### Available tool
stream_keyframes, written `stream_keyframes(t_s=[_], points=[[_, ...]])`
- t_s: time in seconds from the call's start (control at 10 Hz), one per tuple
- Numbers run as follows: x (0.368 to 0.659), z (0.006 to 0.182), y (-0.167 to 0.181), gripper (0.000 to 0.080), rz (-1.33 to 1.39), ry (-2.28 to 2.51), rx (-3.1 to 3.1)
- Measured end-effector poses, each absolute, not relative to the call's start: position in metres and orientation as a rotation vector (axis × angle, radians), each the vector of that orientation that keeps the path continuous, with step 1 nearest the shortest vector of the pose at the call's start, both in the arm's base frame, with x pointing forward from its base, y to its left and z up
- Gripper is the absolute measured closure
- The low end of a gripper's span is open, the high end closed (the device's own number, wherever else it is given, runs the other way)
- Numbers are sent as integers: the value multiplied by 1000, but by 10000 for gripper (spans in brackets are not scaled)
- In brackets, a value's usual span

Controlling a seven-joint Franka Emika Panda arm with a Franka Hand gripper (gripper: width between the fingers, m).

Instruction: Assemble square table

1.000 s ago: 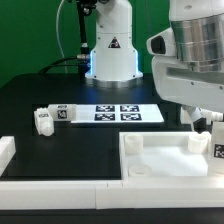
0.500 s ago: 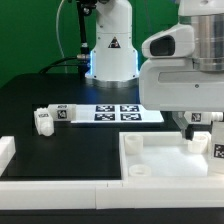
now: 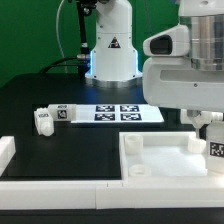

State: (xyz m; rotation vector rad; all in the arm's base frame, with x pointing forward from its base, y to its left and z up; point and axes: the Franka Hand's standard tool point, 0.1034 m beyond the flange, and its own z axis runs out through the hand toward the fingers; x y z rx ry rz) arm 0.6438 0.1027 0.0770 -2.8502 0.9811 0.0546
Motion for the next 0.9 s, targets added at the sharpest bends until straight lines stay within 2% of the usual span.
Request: stream_keyframes(t_s=[0.3,0.6,0.9], points=[[643,76,102,515,89,1434,-2640],[640,74,101,515,127,2022,-2149],[639,74,101,515,150,2137,-2026]])
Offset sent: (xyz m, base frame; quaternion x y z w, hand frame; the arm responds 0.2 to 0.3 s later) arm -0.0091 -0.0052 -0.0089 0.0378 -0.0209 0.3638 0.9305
